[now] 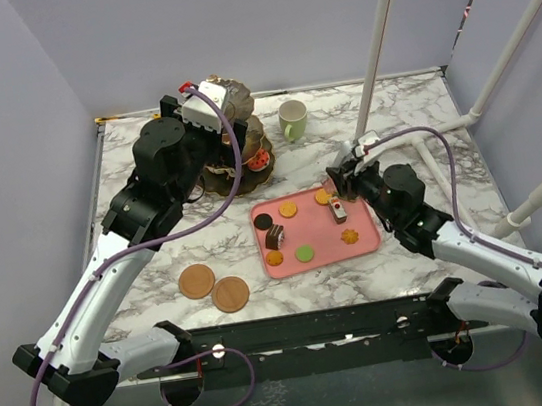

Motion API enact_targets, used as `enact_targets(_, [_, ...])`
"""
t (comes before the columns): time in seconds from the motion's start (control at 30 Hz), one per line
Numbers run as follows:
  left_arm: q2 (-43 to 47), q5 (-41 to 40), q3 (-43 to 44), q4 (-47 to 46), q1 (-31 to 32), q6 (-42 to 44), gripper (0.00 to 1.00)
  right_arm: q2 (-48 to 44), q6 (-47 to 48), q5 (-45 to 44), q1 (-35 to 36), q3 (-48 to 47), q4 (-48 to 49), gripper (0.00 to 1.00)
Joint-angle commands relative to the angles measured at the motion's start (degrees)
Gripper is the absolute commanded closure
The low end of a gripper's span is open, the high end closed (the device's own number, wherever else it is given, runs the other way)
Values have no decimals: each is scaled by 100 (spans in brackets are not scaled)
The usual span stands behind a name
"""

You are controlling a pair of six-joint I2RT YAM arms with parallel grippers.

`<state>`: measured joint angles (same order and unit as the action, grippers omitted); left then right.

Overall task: Serve the afternoon tea
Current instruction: Pick up the desert from the tray.

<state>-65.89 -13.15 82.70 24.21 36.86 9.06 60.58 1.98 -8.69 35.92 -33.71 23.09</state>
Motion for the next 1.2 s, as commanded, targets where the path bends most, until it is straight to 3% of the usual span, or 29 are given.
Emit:
enact_targets(0.0, [149, 185, -105, 21, -5, 3, 1, -453, -115, -411, 11, 303, -165, 90])
enact_targets(0.2, [164, 240, -105, 14, -10, -4, 1, -696, -410, -360, 11, 604, -305, 73])
enact_targets(1.17, [224, 335, -81, -4, -4, -6, 1, -718, -492, -441, 11, 975, 72, 55])
